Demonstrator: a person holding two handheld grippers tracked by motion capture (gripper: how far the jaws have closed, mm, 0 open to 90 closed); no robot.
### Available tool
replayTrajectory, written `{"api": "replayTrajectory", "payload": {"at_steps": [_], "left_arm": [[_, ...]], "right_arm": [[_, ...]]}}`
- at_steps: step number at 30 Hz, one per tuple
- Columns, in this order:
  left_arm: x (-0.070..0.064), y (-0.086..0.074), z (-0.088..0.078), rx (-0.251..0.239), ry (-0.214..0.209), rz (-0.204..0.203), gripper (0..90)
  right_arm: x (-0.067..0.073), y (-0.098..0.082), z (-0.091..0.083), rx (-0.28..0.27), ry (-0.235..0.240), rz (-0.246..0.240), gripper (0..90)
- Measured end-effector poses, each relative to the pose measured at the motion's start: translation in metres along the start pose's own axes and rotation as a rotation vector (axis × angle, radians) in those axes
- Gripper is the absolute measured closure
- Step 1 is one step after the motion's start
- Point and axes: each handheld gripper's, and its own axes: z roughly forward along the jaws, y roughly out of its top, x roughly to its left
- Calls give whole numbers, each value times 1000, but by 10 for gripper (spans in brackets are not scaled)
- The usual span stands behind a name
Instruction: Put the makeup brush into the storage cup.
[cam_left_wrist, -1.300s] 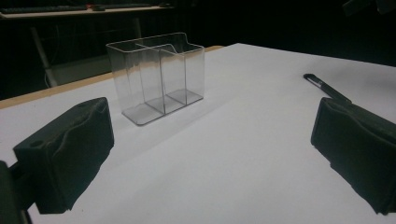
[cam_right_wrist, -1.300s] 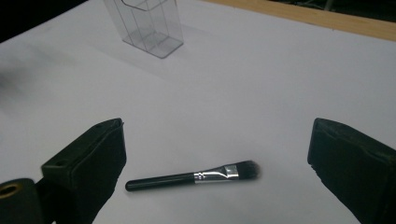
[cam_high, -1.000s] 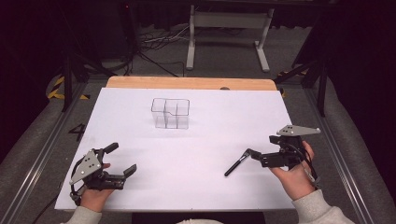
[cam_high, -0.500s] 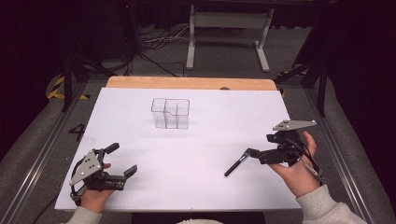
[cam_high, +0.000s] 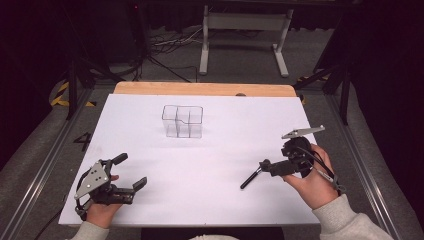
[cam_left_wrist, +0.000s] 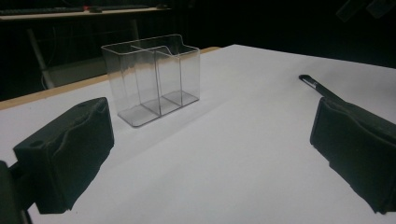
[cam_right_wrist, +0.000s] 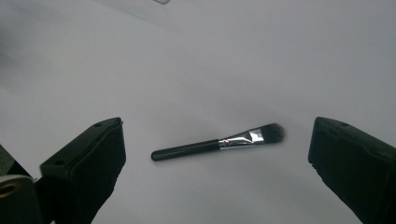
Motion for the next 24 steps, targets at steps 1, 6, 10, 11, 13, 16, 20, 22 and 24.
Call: {"api": "replayTrajectory", "payload": {"at_steps": [1,6,10,11,13,16,20,22,24], "left_arm": [[0,0,0,0,-1,1,2],[0,0,0,0,-3,-6,2],[0,0,0,1,-5,-6,2],[0,0,0,0,-4,-6,2],[0,0,0,0,-4,-5,2],[0,0,0,0,-3,-6,2],[0,0,0,2,-6,-3,2],[0,1,0,2,-7,-3,2],[0,1,0,5,-7,-4,2]], "right_arm": [[1,-1,1,-3,-17,-19,100],[2,-3,10,54,-42,52,82],[5,-3,14,79,-43,68,97],[5,-2,15,88,-49,68,94],[6,-2,16,99,-53,91,81],[6,0,17,115,-47,152,69],[7,2,19,146,-60,196,69],[7,3,21,161,-64,208,67],[8,4,22,182,-68,221,63]]}}
